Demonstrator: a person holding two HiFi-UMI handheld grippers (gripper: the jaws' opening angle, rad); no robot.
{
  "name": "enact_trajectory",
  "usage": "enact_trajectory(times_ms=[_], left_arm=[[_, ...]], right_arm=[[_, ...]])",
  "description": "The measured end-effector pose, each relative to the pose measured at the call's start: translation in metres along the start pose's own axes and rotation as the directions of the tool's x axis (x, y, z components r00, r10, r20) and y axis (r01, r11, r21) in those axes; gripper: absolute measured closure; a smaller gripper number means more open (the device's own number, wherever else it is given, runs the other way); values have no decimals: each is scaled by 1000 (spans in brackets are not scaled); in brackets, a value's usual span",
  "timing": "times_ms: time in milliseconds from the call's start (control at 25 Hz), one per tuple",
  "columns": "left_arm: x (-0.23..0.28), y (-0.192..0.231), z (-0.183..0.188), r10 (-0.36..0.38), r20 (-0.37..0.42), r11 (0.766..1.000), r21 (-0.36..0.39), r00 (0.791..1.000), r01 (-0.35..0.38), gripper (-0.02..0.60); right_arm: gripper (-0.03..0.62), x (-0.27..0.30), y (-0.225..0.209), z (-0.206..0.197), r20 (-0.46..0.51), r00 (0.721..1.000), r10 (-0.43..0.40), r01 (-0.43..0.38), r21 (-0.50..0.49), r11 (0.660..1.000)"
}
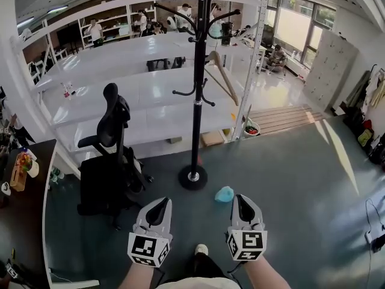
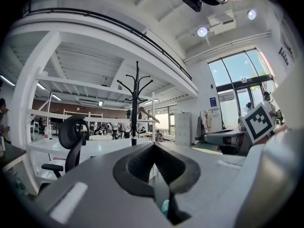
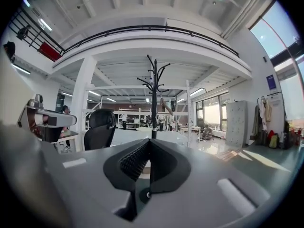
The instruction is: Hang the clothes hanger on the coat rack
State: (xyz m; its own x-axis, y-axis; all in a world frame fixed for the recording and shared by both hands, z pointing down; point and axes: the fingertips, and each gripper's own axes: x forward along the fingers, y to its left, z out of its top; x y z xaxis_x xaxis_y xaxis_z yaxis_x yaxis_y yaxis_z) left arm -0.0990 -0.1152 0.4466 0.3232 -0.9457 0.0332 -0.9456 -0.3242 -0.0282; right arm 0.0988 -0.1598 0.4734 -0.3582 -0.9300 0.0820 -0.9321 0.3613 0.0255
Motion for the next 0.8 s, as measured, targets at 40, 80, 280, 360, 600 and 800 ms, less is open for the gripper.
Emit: enact_trajectory(times_ms=[40, 80, 280, 360, 600, 800], left_arm=[[-13, -3, -1, -2, -1, 1000, -1, 1000, 2, 581], [-25, -6, -1, -2, -2, 1000, -2, 1000, 2, 581], [-81, -16, -3, -6, -5, 1000, -1, 1000, 6, 581], [-97, -19, -3, -7, -5, 1000, -9, 1000, 7, 581], [-124, -34, 1, -29, 9, 999, -22, 1000, 29, 581], [-133, -46, 10, -45, 25, 999, -10, 999, 45, 581]], right_arm=[[568, -11, 7, -2, -6, 1000, 3, -3, -5, 1000], [568, -21, 13, -3, -11, 1000, 8, -8, -12, 1000], [568, -68, 46, -7, -21, 999, 29, -29, -14, 999], [568, -83, 59, -11, -35, 998, 43, -44, -10, 999], [568, -117, 80, -11, -39, 998, 57, -58, -9, 998], [568, -136, 77, -6, -36, 998, 46, -46, -11, 999]])
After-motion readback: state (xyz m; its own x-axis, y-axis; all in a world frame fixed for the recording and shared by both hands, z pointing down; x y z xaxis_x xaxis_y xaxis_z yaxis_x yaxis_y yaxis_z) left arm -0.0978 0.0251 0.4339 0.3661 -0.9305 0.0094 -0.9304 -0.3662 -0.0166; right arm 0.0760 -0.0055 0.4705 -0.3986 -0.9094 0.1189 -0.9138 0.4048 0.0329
